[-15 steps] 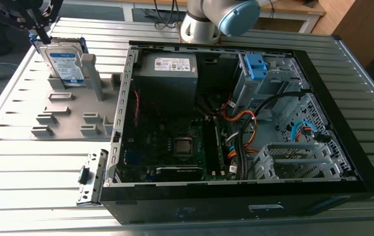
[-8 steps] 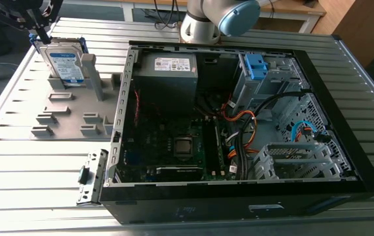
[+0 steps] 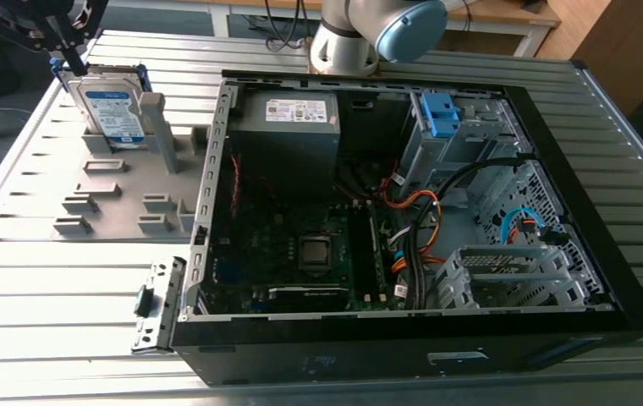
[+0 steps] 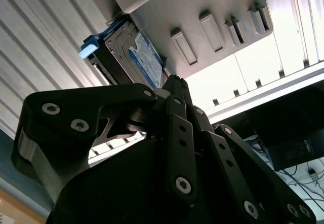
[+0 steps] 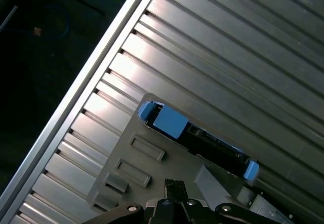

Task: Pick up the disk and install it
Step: 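Pick up the disk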

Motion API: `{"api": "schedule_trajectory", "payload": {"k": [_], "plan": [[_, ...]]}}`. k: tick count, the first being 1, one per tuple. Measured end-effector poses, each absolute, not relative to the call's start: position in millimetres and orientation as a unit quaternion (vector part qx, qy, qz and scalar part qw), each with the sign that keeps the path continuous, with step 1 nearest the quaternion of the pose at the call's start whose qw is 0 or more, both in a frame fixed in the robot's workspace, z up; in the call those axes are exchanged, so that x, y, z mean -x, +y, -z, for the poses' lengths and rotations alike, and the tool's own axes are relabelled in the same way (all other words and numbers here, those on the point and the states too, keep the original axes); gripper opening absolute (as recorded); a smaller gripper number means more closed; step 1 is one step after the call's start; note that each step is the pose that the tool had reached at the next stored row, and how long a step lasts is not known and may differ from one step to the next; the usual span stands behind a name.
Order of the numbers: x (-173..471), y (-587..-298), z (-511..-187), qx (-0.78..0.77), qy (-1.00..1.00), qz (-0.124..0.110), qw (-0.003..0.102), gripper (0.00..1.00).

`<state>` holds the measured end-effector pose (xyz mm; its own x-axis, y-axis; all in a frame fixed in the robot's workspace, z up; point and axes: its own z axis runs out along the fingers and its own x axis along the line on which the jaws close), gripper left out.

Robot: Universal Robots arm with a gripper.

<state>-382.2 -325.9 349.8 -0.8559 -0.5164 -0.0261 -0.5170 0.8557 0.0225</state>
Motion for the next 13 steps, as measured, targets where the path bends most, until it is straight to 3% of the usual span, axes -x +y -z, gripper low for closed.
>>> {"api": "schedule_trajectory", "payload": {"k": [13], "plan": [[382.2,-325.9,-349.8,0.282,0.959,-0.014,0.009,0.11]]}}
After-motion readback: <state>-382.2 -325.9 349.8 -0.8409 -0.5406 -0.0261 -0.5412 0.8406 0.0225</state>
